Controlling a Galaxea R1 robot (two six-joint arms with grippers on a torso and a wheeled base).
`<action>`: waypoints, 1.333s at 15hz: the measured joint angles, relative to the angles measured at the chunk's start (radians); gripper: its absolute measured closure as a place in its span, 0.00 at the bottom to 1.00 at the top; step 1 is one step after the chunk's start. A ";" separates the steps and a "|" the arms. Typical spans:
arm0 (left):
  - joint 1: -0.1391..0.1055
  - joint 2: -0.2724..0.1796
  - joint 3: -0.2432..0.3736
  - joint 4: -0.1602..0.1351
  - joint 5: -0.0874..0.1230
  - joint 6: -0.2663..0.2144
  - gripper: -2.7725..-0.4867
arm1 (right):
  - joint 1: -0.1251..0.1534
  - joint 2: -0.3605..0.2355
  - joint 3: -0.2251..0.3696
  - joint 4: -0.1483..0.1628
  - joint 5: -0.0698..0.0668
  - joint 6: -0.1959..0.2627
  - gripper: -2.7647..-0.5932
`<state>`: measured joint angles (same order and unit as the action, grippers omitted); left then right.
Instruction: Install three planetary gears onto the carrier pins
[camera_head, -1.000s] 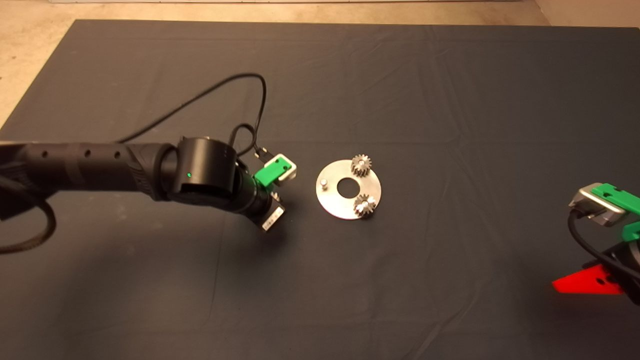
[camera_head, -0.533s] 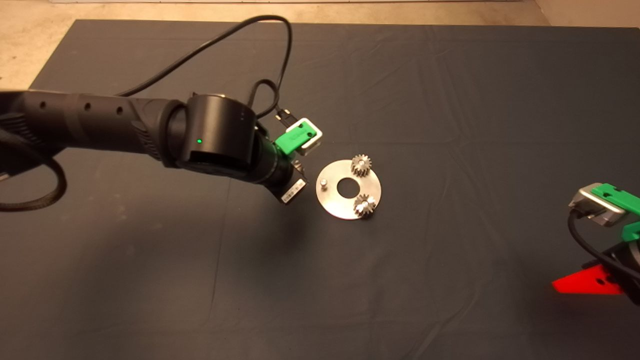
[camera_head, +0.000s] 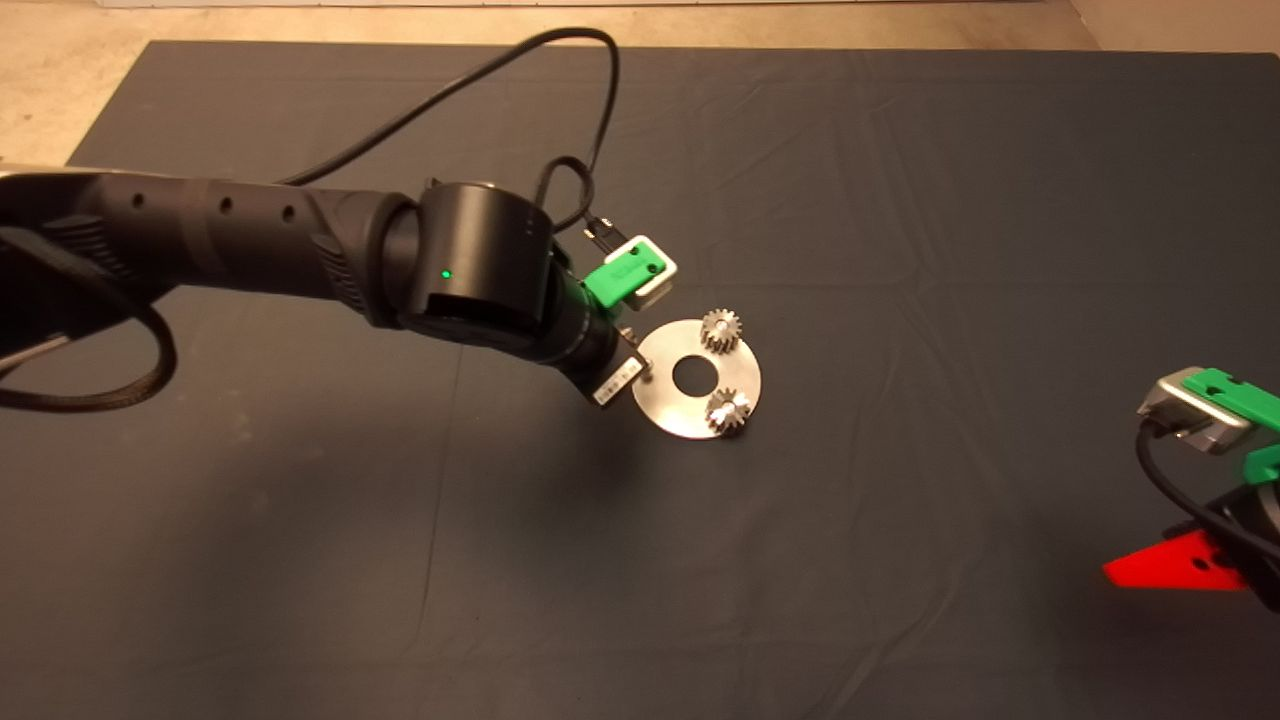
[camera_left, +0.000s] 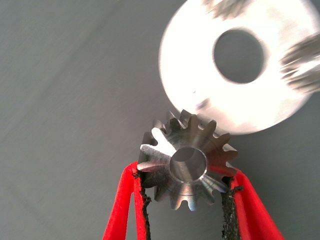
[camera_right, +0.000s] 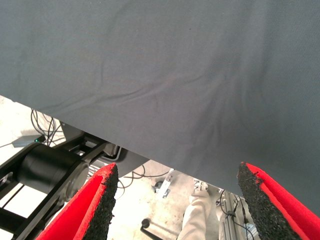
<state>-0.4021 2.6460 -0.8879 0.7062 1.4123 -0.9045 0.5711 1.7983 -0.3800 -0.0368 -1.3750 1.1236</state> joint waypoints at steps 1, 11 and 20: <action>0.000 0.005 -0.005 -0.001 -0.017 0.000 0.95 | 0.000 0.000 0.000 0.000 -0.001 0.000 0.46; 0.038 0.038 -0.061 -0.003 -0.040 0.001 0.95 | 0.000 0.000 0.001 0.000 -0.001 0.000 0.46; 0.075 0.047 -0.103 -0.002 -0.059 0.029 0.95 | 0.000 0.000 0.001 0.000 0.000 0.000 0.46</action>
<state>-0.3270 2.6926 -0.9906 0.7038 1.3535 -0.8758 0.5711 1.7981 -0.3794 -0.0366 -1.3753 1.1236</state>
